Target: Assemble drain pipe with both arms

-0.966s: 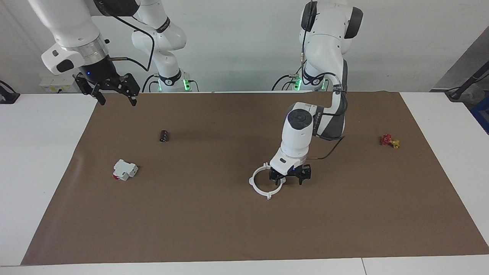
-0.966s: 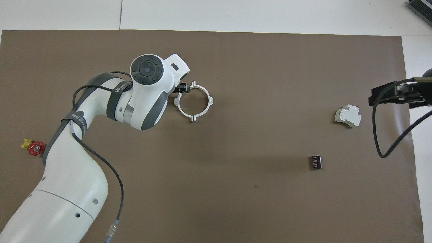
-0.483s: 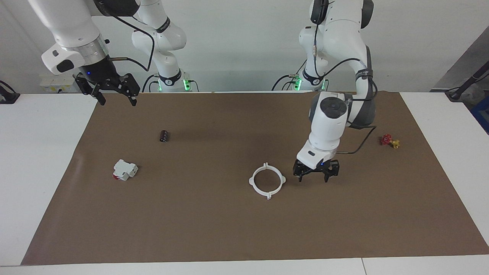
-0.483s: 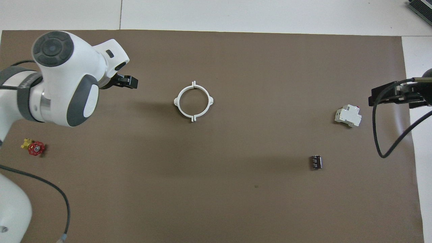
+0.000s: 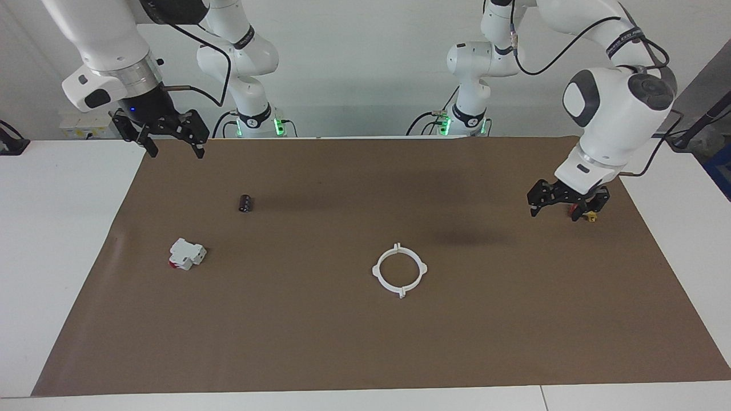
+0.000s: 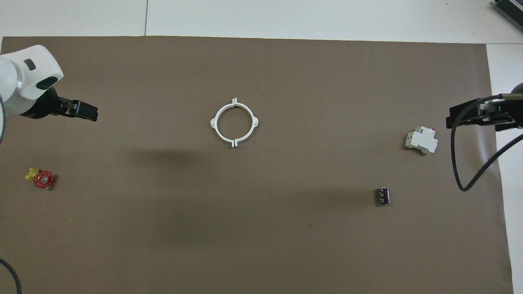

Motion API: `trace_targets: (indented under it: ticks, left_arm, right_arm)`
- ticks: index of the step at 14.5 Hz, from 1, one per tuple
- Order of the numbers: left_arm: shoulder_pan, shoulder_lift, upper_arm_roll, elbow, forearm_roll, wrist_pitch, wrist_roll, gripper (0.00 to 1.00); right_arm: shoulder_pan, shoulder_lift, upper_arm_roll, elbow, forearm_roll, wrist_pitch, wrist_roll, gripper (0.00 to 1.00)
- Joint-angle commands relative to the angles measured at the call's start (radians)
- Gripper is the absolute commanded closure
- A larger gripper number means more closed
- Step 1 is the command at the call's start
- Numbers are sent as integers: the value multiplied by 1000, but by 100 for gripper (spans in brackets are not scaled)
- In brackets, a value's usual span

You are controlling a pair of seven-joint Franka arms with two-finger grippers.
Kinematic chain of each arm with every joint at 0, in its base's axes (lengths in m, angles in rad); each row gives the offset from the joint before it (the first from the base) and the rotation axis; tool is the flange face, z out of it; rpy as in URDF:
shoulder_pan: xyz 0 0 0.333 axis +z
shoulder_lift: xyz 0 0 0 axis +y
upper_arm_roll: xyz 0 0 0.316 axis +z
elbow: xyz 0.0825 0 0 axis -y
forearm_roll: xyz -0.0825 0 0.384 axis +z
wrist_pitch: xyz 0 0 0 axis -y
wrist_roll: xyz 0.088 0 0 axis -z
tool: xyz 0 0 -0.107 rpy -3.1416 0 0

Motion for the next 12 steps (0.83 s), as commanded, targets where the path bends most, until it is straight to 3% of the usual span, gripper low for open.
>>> trace_targets:
  ticks: [1, 8, 12]
  left_arm:
    - [27, -95, -5, -9, -17, -73, 5, 0]
    - [47, -64, -5, 181, -12, -267, 4, 0]
    - [55, -119, -5, 111, 7, -292, -19, 0]
  right_arm:
    - [-7, -24, 1, -26, 6, -7, -24, 0]
    - [-7, -24, 2, -26, 6, -7, -24, 0]
    - [-7, -24, 2, -27, 6, -7, -24, 0]
